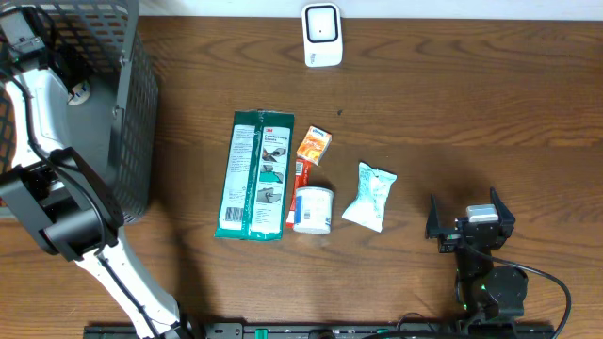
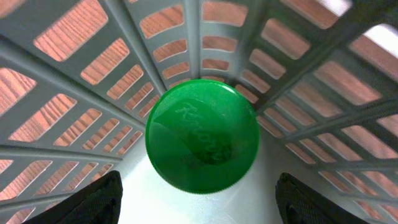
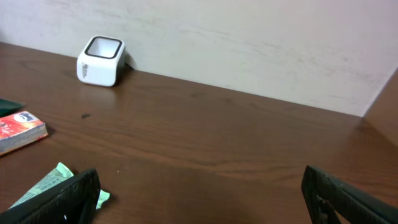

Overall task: Scan the item barcode
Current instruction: 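Grasp the green-lidded jar in the basket with the left gripper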

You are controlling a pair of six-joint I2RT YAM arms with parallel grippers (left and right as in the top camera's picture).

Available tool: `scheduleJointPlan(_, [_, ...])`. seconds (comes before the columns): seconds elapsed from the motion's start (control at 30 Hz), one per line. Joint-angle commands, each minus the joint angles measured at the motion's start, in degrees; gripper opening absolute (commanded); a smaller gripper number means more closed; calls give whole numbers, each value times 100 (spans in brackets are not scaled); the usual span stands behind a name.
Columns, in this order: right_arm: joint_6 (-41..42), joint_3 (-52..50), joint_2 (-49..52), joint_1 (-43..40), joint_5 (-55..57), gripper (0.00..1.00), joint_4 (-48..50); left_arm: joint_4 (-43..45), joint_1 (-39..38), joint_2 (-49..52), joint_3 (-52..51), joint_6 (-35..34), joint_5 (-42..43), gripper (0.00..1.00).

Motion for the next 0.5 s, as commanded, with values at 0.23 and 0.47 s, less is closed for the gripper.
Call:
scheduleJointPlan(0.23, [-57,-4,-9,-28,55,99,-22,262,44,289,94,118,-304,77])
scheduleJointPlan(0.47, [-57,-4,-9,-28,55,99,-22,581,76,299,-63,118,-302,78])
